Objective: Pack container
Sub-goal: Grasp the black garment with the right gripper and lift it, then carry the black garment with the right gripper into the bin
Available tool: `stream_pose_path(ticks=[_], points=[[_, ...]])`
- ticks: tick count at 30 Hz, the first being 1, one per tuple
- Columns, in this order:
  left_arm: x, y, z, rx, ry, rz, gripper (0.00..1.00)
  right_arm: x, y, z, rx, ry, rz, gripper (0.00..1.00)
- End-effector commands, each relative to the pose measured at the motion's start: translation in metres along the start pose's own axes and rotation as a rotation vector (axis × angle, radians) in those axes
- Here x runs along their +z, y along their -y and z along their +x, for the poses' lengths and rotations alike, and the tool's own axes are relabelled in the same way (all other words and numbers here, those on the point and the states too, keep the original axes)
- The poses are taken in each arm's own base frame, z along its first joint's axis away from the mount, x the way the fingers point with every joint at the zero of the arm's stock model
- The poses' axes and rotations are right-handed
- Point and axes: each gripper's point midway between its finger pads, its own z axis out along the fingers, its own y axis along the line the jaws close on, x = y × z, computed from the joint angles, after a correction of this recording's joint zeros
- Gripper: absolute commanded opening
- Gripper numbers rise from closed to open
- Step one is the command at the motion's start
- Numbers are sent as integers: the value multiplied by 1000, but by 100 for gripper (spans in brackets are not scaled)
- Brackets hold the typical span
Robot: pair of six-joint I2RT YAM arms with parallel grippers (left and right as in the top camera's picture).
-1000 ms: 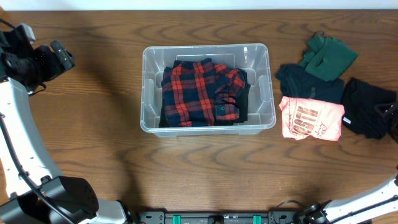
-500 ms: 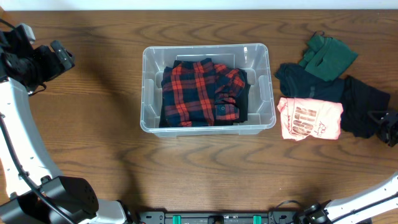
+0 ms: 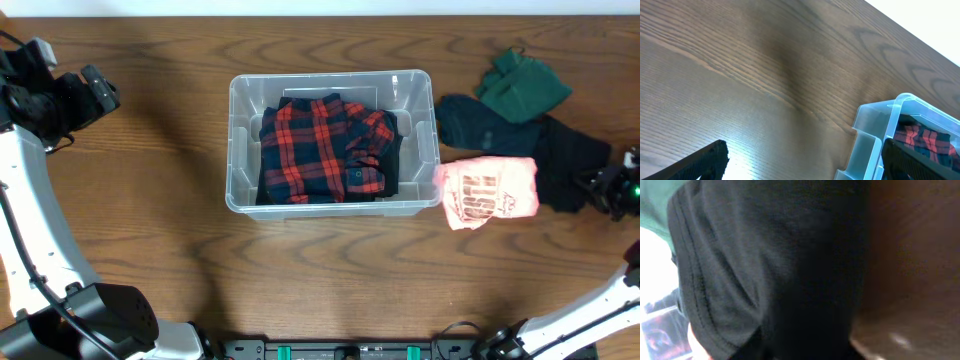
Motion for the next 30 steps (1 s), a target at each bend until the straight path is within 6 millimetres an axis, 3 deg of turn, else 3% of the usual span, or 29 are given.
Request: stream_pose_path(ticks=[1,3,7,12,16,21,30], points=[[0,-2,0,-9,-1,-4,98,-4,-20,3,-33,-1,51,10],[0,-2,0,-9,-1,-4,98,-20,-38,-4,-48,44,52,2],[0,-2,0,-9,-1,-4,98,-64,-93,-14,-136,159,-6,1],[0,-2,0,-9,-1,-4,98,-123,-202,0,-329,286,-235,1],[0,-2,0,-9,-1,-4,98,-145,-271,25,-442,289,-425,1],[0,-2,0,-9,-1,-4,98,-133,-339,62,-546,175,-595,1],[0,-2,0,-9,-1,-4,98,-72,-459,153,-812,-19,-799,1]])
